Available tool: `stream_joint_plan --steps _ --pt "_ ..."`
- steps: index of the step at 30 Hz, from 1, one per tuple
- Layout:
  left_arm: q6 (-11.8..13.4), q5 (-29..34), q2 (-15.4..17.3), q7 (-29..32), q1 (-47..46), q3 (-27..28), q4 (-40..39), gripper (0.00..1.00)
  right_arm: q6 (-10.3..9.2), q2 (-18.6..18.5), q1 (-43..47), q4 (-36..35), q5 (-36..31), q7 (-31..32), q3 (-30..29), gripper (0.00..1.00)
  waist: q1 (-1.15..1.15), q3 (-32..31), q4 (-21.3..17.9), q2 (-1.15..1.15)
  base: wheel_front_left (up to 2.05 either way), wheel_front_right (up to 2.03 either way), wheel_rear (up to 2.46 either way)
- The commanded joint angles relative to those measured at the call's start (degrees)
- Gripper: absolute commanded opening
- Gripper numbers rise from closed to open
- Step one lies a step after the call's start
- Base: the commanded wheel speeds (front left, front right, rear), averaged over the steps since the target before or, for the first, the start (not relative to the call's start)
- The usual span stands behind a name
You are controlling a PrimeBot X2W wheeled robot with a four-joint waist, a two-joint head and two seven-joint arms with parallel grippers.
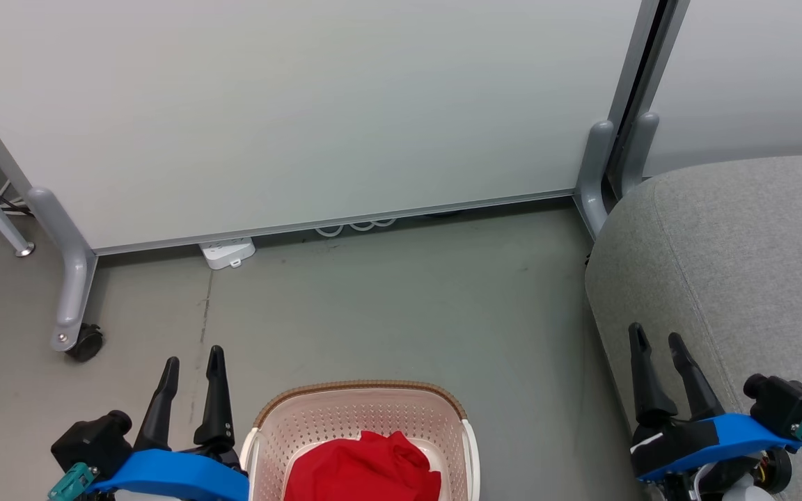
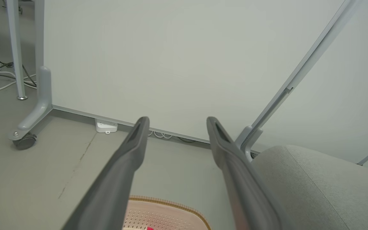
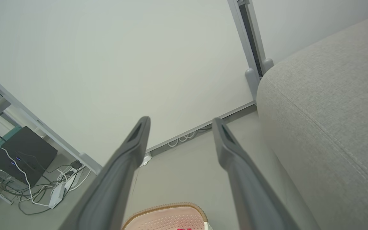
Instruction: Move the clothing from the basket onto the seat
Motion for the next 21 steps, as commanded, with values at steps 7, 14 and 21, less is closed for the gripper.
stream_joint_plan --steps 7,14,21 --pt "0.4 4.7 0.4 -1.4 -1.2 -0.7 -0.1 1.00 0.00 -0.2 -0.9 -1.0 -5.2 -0.5 -0.1 1.00 0.00 0.1 0.0 0.00 0.00 0.00 0.00" --pt "0.6 8.2 0.4 -2.4 -1.3 -1.2 0.3 1.00 0.00 -0.3 -0.8 -1.0 -8.9 -0.6 -0.1 1.00 0.00 0.0 0.1 0.00 0.00 0.00 0.00" --pt "0.9 10.9 0.4 -3.1 -1.3 -1.6 0.4 1.00 0.00 -0.3 -0.7 -1.3 -12.1 -0.8 -0.2 1.00 0.00 0.1 0.1 0.00 0.00 0.00 0.00"
